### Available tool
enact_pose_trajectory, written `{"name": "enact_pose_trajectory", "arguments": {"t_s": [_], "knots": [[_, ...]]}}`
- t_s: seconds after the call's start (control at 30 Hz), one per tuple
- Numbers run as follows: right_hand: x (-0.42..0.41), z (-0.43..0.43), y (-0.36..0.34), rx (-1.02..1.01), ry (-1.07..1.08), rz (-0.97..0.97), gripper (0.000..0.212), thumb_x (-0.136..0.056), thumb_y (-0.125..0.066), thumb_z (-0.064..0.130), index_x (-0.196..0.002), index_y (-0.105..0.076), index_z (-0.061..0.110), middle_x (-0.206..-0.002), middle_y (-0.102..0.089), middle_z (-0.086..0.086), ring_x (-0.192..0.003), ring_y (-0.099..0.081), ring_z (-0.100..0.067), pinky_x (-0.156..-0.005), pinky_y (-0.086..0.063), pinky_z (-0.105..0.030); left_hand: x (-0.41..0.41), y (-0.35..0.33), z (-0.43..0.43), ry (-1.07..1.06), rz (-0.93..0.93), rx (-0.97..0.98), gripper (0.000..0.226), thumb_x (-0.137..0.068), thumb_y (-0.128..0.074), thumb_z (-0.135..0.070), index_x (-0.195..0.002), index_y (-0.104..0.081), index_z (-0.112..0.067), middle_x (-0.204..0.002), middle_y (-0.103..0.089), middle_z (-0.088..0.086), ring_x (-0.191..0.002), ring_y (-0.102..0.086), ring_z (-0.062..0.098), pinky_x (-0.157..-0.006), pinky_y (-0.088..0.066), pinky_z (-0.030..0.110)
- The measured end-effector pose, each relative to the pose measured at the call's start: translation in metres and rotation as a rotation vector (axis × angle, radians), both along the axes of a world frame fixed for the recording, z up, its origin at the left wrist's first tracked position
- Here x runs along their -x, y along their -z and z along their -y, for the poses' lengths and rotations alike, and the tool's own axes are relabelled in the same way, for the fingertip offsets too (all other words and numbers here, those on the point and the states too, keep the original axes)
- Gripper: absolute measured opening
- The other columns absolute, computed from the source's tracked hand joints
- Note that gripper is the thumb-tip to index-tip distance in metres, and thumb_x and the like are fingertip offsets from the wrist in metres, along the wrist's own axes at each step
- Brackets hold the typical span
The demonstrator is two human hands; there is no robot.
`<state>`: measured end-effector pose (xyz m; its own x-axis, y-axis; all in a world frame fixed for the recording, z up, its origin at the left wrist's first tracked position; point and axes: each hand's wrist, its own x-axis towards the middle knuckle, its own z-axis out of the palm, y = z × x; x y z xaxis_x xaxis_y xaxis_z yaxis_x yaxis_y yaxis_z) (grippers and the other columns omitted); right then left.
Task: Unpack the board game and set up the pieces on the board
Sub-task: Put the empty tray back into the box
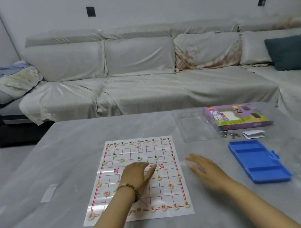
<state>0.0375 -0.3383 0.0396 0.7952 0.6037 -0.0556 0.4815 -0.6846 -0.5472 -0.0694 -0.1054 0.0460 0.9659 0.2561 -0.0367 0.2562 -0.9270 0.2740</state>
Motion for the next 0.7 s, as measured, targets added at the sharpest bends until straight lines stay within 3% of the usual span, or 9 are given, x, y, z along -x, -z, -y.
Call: {"name": "enact_pose_trajectory", "arguments": {"t_s": [0.03, 0.1, 0.23, 0.4, 0.5, 0.6, 0.7], "knots": [[0.000, 0.020, -0.003, 0.003, 0.025, 0.005, 0.048, -0.095, -0.042, 0.046, -0.141, -0.035, 0.036, -0.154, -0.023, 0.013, -0.142, -0.022, -0.012, -0.117, -0.018, -0.033, -0.003, -0.004, 0.013, 0.013, 0.031, 0.003, 0.074, -0.089, -0.009, -0.066, -0.135, -0.047, -0.022, -0.138, -0.050, -0.003, -0.129, -0.041, 0.014, -0.109, -0.030, 0.032], [0.002, 0.062, -0.009, -0.005, 0.086, 0.011, 0.047, -0.094, -0.052, 0.038, -0.139, -0.039, 0.033, -0.153, -0.027, 0.010, -0.141, -0.025, -0.012, -0.115, -0.020, -0.029, -0.008, -0.013, 0.040, 0.047, 0.063, 0.026, 0.063, -0.094, -0.016, -0.059, -0.134, -0.048, -0.022, -0.136, -0.052, -0.003, -0.127, -0.043, 0.015, -0.107, -0.032, 0.033], [0.008, 0.142, -0.017, -0.118, 0.261, -0.007, 0.045, -0.091, -0.061, 0.024, -0.134, -0.048, 0.021, -0.151, -0.034, 0.002, -0.139, -0.030, -0.013, -0.110, -0.024, -0.026, -0.026, -0.027, 0.098, 0.099, 0.053, 0.124, 0.065, -0.094, -0.018, -0.060, -0.135, -0.047, -0.020, -0.138, -0.050, 0.000, -0.128, -0.043, 0.018, -0.106, -0.036, 0.035], [-0.006, 0.216, -0.018, -0.216, 0.440, -0.093, 0.049, -0.091, -0.061, 0.026, -0.136, -0.045, 0.017, -0.146, -0.040, -0.001, -0.137, -0.035, -0.018, -0.107, -0.029, -0.029, -0.065, -0.022, 0.160, 0.015, -0.088, 0.323, 0.069, -0.092, -0.019, -0.064, -0.132, -0.050, -0.018, -0.136, -0.051, 0.005, -0.124, -0.047, 0.024, -0.103, -0.039, 0.039], [-0.028, 0.234, -0.018, -0.318, 0.533, -0.186, 0.052, -0.091, -0.060, 0.025, -0.138, -0.041, 0.013, -0.146, -0.041, -0.005, -0.134, -0.038, -0.021, -0.106, -0.032, -0.032, -0.090, -0.020, 0.195, -0.062, -0.151, 0.472, 0.068, -0.094, -0.018, -0.060, -0.133, -0.048, -0.012, -0.138, -0.050, 0.010, -0.126, -0.046, 0.027, -0.107, -0.034, 0.038], [-0.050, 0.238, -0.009, -0.377, 0.580, -0.267, 0.060, -0.093, -0.056, 0.028, -0.144, -0.031, 0.009, -0.150, -0.034, -0.005, -0.138, -0.034, -0.021, -0.110, -0.028, -0.033, -0.115, -0.016, 0.227, -0.206, -0.260, 0.791, 0.073, -0.094, -0.012, -0.060, -0.143, -0.036, -0.011, -0.150, -0.033, 0.008, -0.138, -0.030, 0.027, -0.116, -0.017, 0.043], [-0.064, 0.232, 0.005, -0.399, 0.595, -0.335, 0.057, -0.096, -0.051, 0.029, -0.145, -0.029, 0.010, -0.150, -0.033, -0.004, -0.138, -0.033, -0.021, -0.108, -0.027, -0.029, -0.137, -0.009, 0.253, -0.245, -0.322, 0.922, 0.072, -0.095, -0.010, -0.059, -0.147, -0.025, -0.012, -0.155, -0.022, 0.007, -0.142, -0.022, 0.027, -0.117, -0.014, 0.044]]}}
